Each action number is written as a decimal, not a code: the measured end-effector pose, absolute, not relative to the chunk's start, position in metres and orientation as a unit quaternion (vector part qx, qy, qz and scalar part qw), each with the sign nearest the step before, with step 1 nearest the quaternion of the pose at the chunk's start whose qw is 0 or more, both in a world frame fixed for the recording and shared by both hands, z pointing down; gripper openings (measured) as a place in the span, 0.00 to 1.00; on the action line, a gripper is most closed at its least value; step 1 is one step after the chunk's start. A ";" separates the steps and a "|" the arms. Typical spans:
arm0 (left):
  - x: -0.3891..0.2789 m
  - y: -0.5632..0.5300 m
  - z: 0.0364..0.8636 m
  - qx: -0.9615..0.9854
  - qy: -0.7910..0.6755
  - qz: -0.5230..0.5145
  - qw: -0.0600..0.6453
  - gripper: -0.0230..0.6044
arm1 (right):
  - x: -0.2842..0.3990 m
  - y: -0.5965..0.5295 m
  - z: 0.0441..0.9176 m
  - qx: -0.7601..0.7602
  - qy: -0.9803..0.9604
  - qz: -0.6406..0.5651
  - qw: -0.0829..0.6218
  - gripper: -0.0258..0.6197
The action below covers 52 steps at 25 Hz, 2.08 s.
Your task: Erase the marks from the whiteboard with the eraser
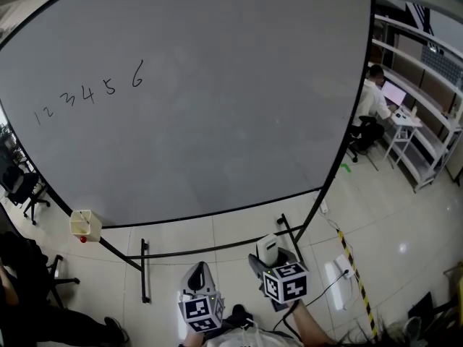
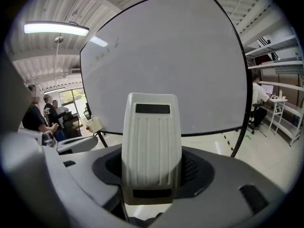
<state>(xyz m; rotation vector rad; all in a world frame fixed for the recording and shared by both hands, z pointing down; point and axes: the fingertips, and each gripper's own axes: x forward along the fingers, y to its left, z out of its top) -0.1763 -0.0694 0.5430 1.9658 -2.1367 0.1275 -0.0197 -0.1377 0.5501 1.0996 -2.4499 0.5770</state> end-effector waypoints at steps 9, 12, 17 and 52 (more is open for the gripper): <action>-0.149 0.050 0.559 0.644 -0.751 0.070 0.125 0.04 | 0.009 -0.023 0.579 0.372 -0.879 0.236 0.180 0.47; -0.148 0.089 0.565 0.629 -0.762 0.073 0.138 0.04 | 0.004 0.012 0.580 0.352 -0.886 0.239 0.183 0.47; -0.150 0.116 0.545 0.628 -0.767 0.070 0.112 0.04 | -0.010 0.053 0.573 0.326 -0.899 0.226 0.184 0.47; -0.176 0.137 0.530 0.653 -0.748 0.058 0.101 0.04 | -0.044 0.089 0.572 0.347 -0.894 0.185 0.214 0.46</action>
